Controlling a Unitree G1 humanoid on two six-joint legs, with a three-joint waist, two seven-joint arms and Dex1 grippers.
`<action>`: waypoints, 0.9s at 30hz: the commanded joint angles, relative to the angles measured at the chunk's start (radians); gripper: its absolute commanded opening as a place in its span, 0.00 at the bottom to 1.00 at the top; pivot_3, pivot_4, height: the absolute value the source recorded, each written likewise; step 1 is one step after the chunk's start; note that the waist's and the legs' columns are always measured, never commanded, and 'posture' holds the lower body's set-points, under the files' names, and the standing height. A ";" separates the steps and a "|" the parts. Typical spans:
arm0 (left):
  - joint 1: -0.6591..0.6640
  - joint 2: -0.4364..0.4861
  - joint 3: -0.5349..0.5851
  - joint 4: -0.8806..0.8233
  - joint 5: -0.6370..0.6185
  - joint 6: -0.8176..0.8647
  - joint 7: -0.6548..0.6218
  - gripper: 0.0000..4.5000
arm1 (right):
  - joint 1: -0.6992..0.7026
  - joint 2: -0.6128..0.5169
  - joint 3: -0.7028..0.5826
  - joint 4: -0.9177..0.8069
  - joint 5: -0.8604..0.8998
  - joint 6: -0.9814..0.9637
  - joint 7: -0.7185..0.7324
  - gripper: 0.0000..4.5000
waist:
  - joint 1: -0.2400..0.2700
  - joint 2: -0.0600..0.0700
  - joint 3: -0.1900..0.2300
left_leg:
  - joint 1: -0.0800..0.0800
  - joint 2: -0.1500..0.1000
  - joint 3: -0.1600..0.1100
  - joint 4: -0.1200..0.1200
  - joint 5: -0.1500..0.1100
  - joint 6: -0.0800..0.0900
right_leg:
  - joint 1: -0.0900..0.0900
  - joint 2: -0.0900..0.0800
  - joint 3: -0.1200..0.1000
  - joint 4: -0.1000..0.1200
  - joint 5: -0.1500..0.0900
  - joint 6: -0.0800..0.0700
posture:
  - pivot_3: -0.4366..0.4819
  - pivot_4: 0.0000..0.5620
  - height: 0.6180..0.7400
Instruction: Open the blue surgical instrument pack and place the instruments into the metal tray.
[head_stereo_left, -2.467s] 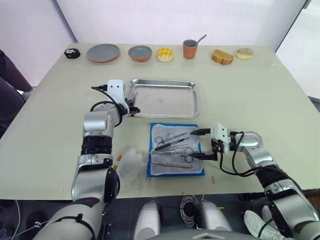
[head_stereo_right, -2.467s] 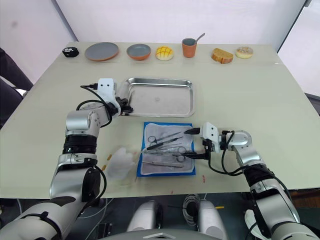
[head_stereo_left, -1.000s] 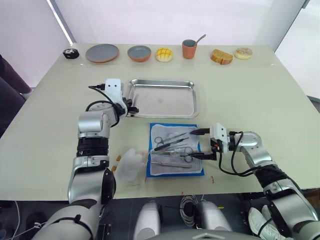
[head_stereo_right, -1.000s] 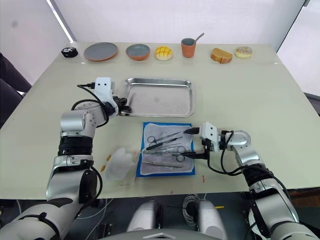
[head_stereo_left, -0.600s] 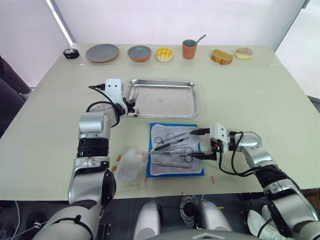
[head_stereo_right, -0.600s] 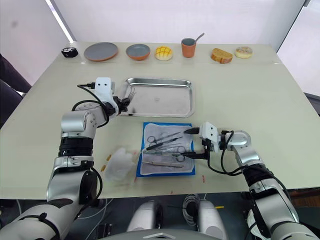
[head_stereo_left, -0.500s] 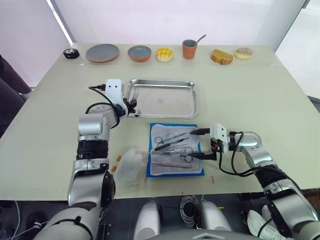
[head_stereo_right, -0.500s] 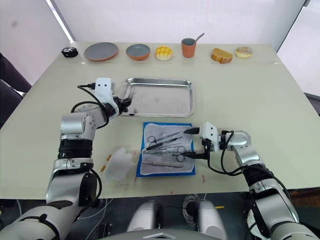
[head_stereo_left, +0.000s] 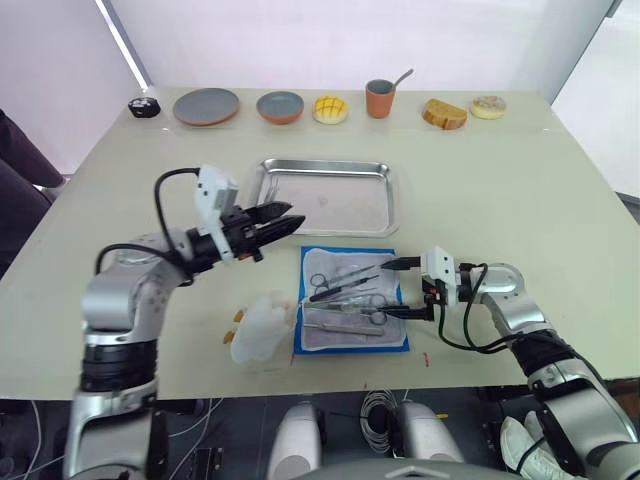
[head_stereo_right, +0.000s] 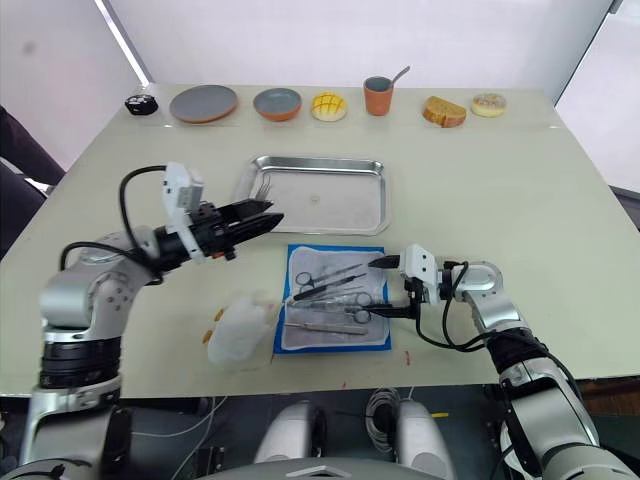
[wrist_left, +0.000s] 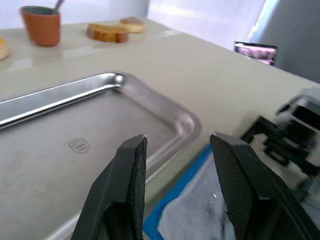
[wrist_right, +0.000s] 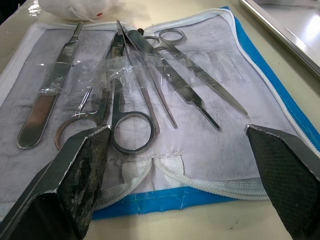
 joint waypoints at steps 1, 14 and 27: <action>0.054 0.081 0.051 -0.030 -0.074 -0.033 -0.157 0.47 | 0.032 -0.025 0.015 0.054 -0.056 0.031 -0.013 1.00 | 0.002 0.000 0.000 | 0.000 0.000 0.000 0.000 0.000 0.000 | 0.000 0.000 0.000 0.000 0.000 0.000 | 0.48 0.27 1.00; 0.222 0.272 0.114 0.100 -0.044 -0.178 -0.361 0.99 | 0.015 -0.026 -0.003 0.073 -0.025 0.008 0.066 1.00 | 0.014 0.003 0.002 | -0.001 0.000 0.001 0.000 0.000 0.001 | -0.001 -0.002 -0.001 0.000 0.000 0.000 | 0.48 0.27 1.00; 0.014 0.193 -0.128 -0.191 -0.010 0.078 0.007 0.99 | 0.007 -0.020 -0.025 0.077 -0.020 0.000 0.080 1.00 | 0.026 0.003 0.002 | -0.002 0.000 0.002 0.001 0.000 0.001 | -0.001 -0.001 0.001 0.000 0.000 0.000 | 0.48 0.27 1.00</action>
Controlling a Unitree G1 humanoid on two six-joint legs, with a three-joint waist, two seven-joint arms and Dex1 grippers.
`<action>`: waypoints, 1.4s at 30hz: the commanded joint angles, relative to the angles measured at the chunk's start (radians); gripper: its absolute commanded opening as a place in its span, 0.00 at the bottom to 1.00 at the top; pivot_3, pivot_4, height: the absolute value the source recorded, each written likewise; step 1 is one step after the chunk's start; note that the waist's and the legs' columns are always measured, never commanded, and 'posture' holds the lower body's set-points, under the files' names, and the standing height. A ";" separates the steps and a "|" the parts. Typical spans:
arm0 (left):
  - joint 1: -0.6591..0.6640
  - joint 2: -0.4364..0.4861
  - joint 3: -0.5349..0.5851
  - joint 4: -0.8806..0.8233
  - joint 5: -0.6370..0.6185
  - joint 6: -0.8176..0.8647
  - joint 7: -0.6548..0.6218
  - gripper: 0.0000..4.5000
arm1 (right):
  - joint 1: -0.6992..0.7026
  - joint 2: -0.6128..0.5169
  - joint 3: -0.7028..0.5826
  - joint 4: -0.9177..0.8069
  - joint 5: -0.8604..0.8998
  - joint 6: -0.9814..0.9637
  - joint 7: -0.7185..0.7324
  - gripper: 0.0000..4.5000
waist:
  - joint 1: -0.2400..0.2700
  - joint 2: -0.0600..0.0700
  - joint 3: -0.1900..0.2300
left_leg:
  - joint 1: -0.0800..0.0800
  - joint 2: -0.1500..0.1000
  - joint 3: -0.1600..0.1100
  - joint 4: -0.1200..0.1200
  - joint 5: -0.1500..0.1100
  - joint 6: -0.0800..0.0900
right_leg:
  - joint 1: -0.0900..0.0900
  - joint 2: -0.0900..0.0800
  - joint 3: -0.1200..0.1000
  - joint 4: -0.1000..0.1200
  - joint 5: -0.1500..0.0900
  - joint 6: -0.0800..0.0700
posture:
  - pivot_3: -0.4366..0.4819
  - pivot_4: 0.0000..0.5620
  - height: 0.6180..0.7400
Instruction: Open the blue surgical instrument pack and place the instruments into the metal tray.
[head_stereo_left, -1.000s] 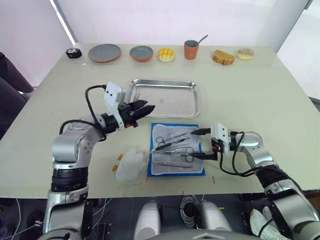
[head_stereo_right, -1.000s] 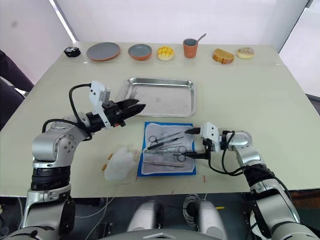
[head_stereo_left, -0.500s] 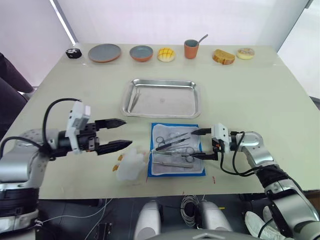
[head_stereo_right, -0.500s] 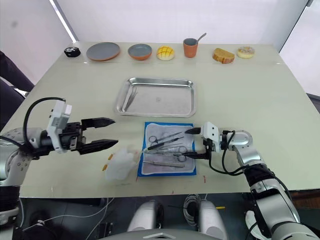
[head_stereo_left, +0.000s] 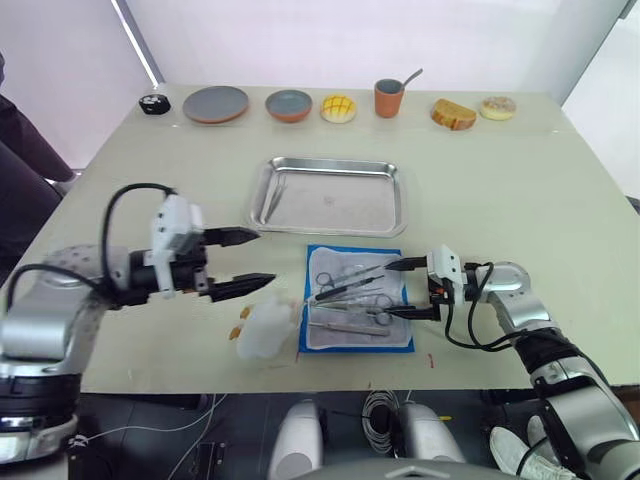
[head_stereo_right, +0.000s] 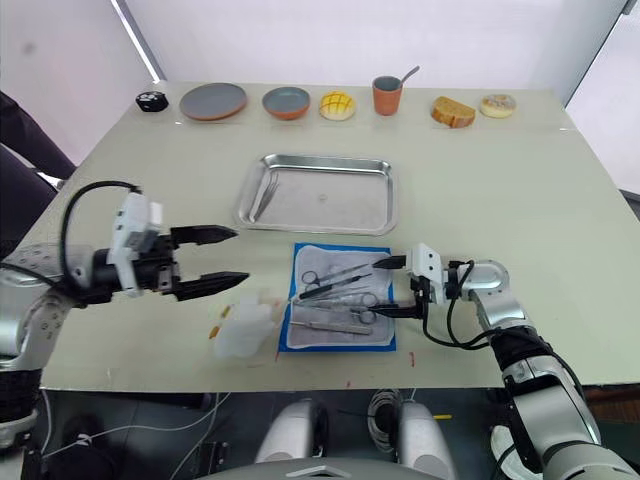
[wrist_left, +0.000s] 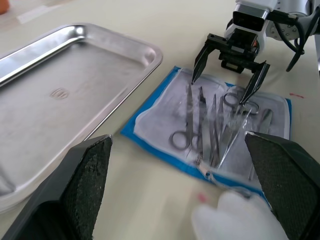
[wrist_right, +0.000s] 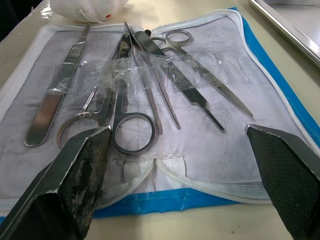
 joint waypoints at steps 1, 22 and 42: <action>-0.114 -0.036 -0.079 -0.049 -0.016 0.121 0.093 0.99 | 0.016 -0.012 0.011 0.046 -0.034 0.005 0.004 1.00 | 0.001 0.000 0.000 | 0.000 0.000 0.000 0.000 0.000 0.000 | 0.000 0.000 0.000 0.000 0.000 0.000 | 0.48 0.27 1.00; -0.227 -0.175 -0.394 0.258 0.327 -0.165 0.067 0.54 | 0.003 0.000 0.005 0.074 -0.042 -0.010 -0.027 1.00 | 0.000 0.000 0.000 | 0.000 0.000 0.000 0.001 0.000 0.000 | 0.000 0.001 0.001 0.000 0.000 0.000 | 0.48 0.27 1.00; -0.304 -0.269 -0.498 0.359 0.482 -0.233 0.012 0.54 | 0.009 0.005 0.007 0.056 -0.045 0.004 -0.042 1.00 | -0.001 0.000 0.000 | 0.000 0.000 0.000 0.001 0.000 0.000 | 0.000 0.001 0.001 0.001 0.000 0.000 | 0.48 0.27 1.00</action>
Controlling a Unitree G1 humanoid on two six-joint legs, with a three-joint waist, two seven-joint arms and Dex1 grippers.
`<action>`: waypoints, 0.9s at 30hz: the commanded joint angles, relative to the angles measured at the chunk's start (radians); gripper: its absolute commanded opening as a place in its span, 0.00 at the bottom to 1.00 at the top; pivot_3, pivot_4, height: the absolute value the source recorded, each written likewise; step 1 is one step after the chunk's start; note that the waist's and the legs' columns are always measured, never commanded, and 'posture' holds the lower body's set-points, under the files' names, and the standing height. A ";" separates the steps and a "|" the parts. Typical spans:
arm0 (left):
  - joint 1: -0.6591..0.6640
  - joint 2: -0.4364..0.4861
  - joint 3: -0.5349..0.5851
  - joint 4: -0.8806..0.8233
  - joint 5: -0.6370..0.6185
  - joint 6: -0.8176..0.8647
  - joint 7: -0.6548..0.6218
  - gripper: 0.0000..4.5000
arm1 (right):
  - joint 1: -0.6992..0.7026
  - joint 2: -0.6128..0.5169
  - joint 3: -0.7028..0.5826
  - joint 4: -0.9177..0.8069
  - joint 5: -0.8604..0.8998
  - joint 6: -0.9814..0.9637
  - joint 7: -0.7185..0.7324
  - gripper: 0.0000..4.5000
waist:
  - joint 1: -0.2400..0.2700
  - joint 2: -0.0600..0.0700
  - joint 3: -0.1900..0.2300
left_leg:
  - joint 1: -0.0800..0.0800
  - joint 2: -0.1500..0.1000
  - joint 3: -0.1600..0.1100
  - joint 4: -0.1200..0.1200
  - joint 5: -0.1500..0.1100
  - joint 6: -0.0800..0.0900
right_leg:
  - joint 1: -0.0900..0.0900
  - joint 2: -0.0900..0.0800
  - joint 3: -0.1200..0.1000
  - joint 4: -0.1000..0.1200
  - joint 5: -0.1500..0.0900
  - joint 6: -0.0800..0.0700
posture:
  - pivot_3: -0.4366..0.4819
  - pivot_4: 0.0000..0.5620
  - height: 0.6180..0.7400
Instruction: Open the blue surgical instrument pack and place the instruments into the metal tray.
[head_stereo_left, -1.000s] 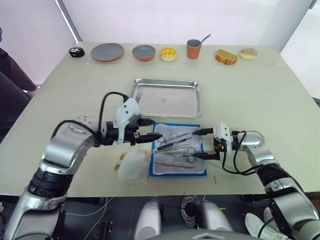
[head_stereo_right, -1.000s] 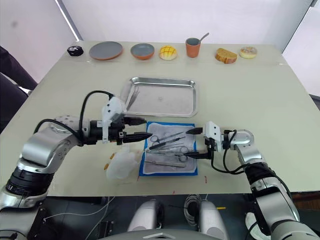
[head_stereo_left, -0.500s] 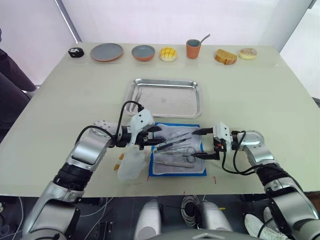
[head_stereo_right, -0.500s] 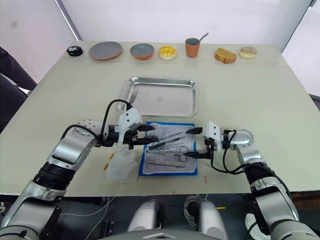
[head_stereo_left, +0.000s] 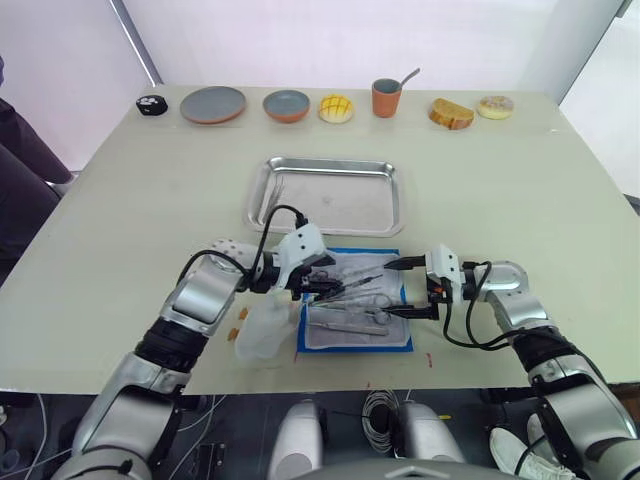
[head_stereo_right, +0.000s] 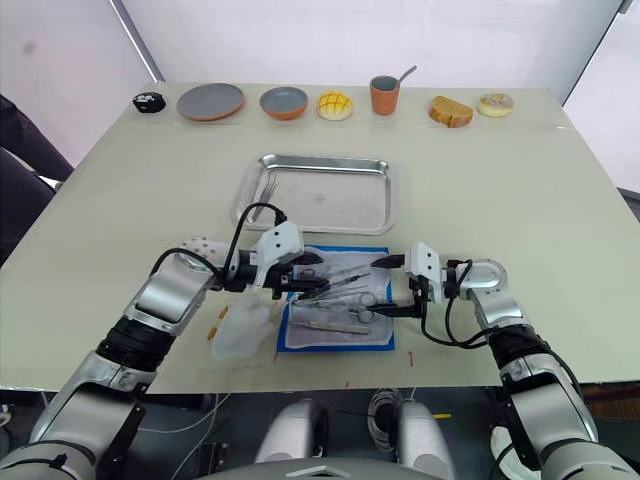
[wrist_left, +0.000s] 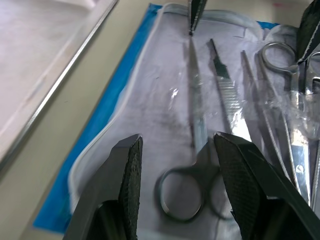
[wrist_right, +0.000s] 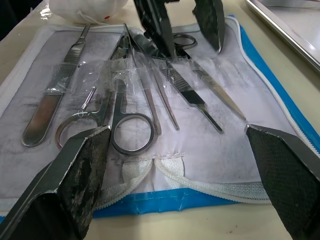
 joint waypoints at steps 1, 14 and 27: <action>-0.036 -0.001 -0.033 0.005 0.042 -0.026 -0.022 0.54 | 0.019 -0.005 0.008 0.034 -0.043 0.020 -0.033 1.00 | 0.000 0.000 0.000 | 0.000 0.000 0.000 0.000 0.000 0.000 | 0.000 0.000 0.000 0.000 0.000 0.000 | 0.48 0.27 1.00; -0.116 0.011 -0.121 0.090 0.141 0.000 -0.115 0.54 | 0.020 0.000 0.012 0.022 -0.044 0.033 -0.039 1.00 | -0.001 0.000 -0.001 | 0.000 0.000 0.000 0.000 0.000 0.000 | 0.000 0.000 0.000 0.000 0.000 0.000 | 0.48 0.27 1.00; -0.179 0.010 -0.142 0.161 0.175 -0.014 -0.185 0.00 | 0.011 0.016 0.025 0.027 -0.062 0.043 -0.043 1.00 | -0.007 0.002 -0.003 | 0.001 0.000 0.000 0.000 0.000 0.000 | 0.000 0.001 0.001 0.000 0.000 0.000 | 0.48 0.27 1.00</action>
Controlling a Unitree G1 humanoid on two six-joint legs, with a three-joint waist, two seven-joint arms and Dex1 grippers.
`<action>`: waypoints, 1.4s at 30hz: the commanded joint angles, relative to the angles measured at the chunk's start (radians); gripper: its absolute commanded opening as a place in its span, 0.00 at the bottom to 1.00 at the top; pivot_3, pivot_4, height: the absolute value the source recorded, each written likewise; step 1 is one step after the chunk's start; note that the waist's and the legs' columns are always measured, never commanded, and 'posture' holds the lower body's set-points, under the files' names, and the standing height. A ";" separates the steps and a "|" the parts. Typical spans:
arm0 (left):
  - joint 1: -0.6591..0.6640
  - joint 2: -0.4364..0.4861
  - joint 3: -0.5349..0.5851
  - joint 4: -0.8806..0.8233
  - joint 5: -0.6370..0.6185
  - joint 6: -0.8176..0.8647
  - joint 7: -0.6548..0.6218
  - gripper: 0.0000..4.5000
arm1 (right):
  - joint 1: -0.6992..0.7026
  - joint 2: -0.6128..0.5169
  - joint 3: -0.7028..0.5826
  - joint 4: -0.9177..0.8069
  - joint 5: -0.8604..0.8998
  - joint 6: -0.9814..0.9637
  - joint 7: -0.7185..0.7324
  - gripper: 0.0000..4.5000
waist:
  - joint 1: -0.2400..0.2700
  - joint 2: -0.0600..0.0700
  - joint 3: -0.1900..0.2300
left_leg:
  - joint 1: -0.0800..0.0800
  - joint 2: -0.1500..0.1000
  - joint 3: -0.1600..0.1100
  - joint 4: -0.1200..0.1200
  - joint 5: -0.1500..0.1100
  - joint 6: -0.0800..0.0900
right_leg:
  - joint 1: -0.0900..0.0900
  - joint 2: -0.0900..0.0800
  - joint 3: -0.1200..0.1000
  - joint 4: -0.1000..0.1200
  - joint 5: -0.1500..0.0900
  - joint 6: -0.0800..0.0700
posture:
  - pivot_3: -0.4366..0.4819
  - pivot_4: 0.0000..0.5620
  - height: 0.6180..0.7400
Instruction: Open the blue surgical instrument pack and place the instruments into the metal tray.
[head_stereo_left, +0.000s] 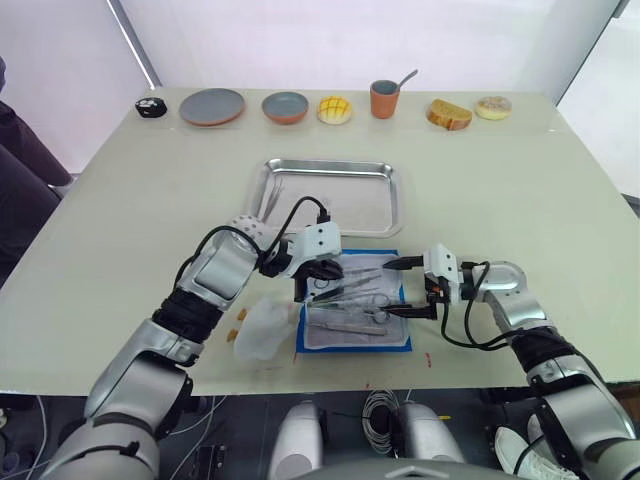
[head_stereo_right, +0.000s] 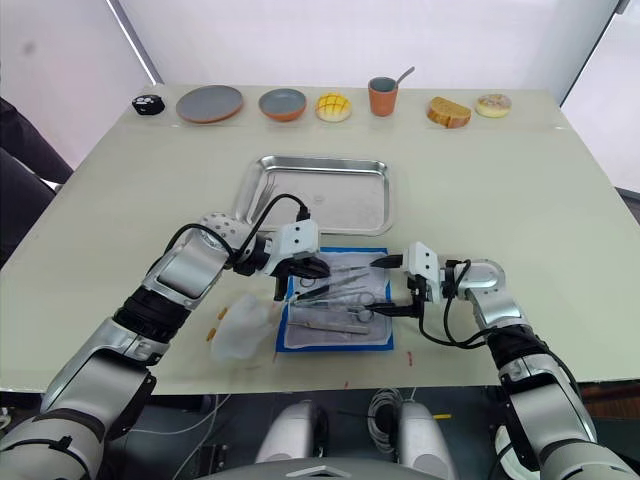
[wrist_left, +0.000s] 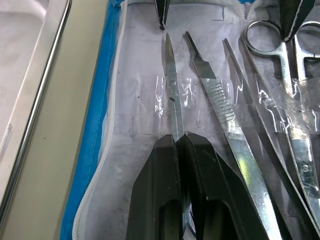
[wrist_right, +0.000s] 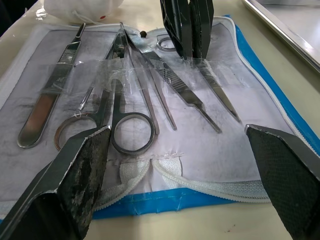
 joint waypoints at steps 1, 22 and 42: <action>-0.008 0.015 -0.029 0.053 0.037 -0.008 -0.028 0.00 | 0.009 0.004 0.024 0.042 -0.048 0.024 -0.028 1.00 | -0.003 0.000 0.000 | 0.000 0.000 0.000 0.000 0.000 0.000 | 0.000 0.000 0.000 0.000 0.000 0.000 | 0.48 0.27 1.00; -0.158 0.044 -0.035 0.098 0.059 0.046 -0.181 0.00 | -0.012 -0.006 0.071 0.076 -0.122 0.094 -0.070 1.00 | -0.018 0.000 0.000 | 0.000 0.000 -0.001 -0.001 0.000 0.000 | 0.000 0.001 0.000 0.000 0.000 0.000 | 0.48 0.27 1.00; -0.152 0.221 0.026 -0.002 0.024 0.161 -0.257 0.00 | 0.003 -0.026 0.103 0.054 -0.143 0.157 -0.068 1.00 | -0.018 0.000 0.000 | 0.000 0.001 -0.001 -0.001 0.000 0.000 | 0.000 0.002 0.000 0.001 0.000 0.000 | 0.48 0.27 1.00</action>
